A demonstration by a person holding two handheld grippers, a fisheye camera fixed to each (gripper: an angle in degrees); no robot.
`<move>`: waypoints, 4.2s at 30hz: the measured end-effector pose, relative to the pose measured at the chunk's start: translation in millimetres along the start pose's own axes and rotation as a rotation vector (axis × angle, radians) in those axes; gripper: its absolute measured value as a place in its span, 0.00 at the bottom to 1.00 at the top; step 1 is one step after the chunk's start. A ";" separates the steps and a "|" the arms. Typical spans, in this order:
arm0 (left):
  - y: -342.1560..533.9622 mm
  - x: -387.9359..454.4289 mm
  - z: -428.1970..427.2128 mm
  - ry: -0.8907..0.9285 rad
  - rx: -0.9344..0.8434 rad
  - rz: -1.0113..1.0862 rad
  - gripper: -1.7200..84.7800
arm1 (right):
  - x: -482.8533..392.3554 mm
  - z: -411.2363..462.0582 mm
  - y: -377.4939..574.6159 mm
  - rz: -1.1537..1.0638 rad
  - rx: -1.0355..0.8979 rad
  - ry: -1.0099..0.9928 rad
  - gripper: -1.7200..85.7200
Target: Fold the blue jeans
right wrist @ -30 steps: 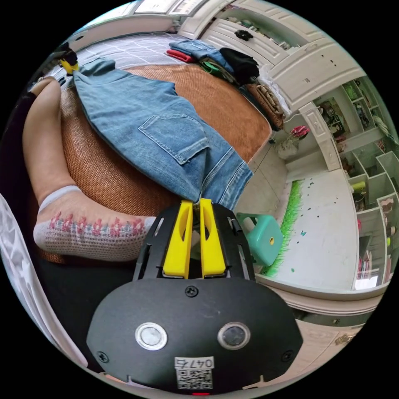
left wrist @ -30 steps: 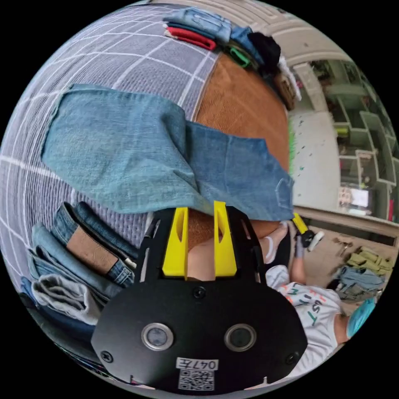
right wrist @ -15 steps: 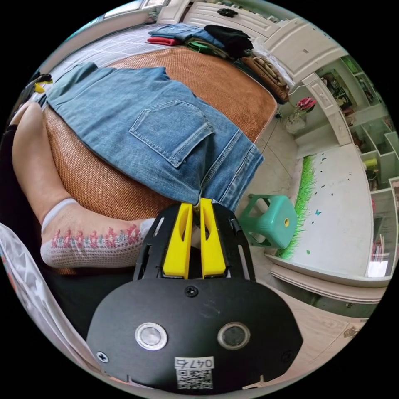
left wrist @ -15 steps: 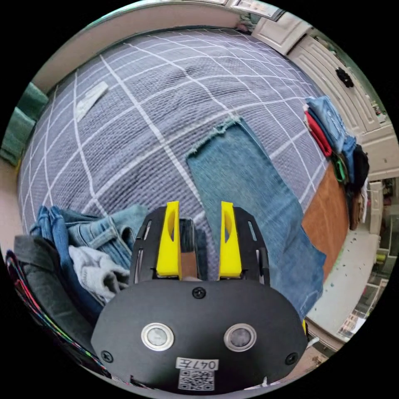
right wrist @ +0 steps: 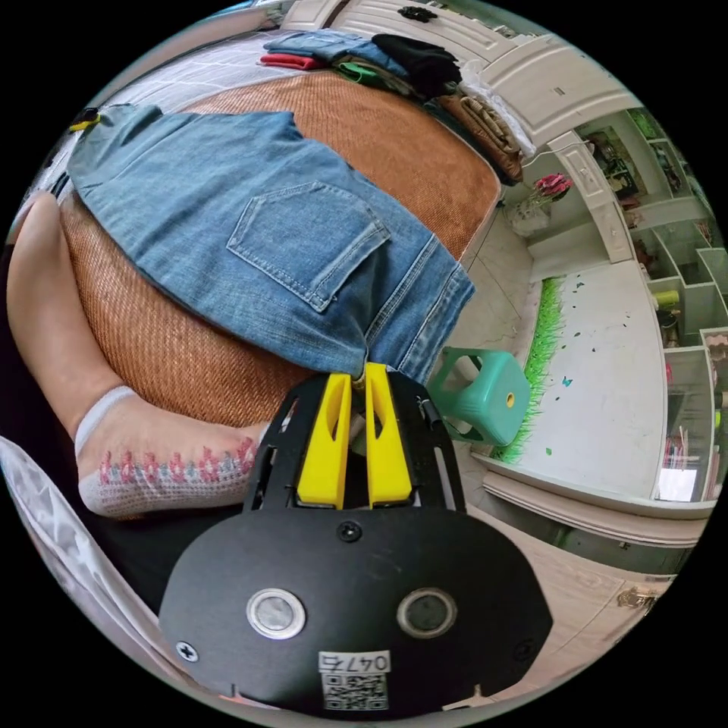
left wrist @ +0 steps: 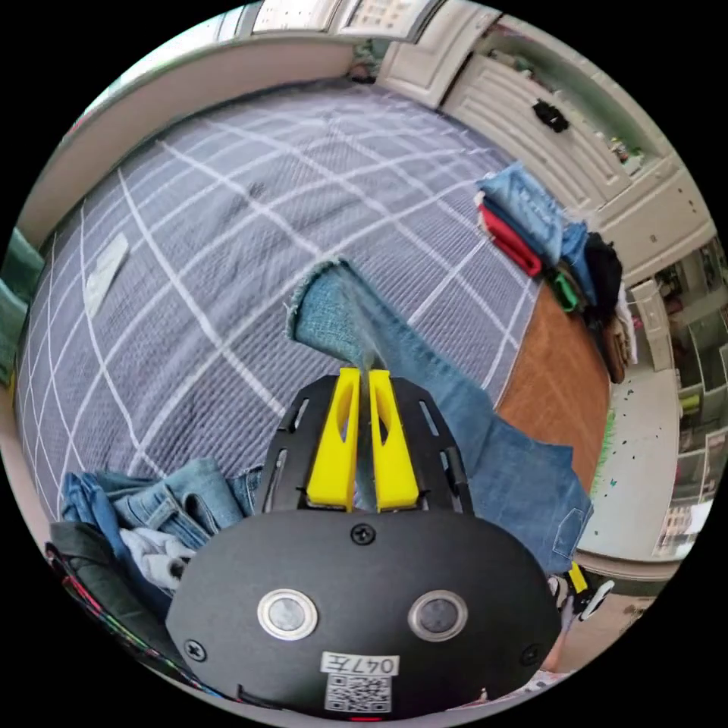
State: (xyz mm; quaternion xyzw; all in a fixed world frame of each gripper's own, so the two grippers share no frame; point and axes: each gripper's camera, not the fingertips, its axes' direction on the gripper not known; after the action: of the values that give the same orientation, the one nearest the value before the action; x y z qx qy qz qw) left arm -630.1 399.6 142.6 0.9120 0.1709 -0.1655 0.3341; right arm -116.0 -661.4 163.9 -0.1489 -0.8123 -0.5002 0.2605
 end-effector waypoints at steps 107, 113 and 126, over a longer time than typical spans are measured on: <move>365.9 -166.6 199.9 0.489 0.176 -0.409 0.02 | 256.4 -40.6 -14.5 -0.009 0.537 -0.232 0.01; 196.0 -86.8 184.7 0.606 0.301 -0.171 0.03 | 281.4 -33.8 -76.7 0.015 0.544 -0.176 0.01; 66.8 -102.6 212.5 0.202 -0.090 -0.188 0.25 | 297.6 59.4 -125.7 0.081 0.479 -0.381 0.09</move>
State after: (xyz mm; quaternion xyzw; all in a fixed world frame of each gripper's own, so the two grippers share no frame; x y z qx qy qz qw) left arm -732.7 189.4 68.8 0.8880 0.2958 -0.0954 0.3389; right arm -439.5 -671.3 220.1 -0.2065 -0.9347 -0.2468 0.1512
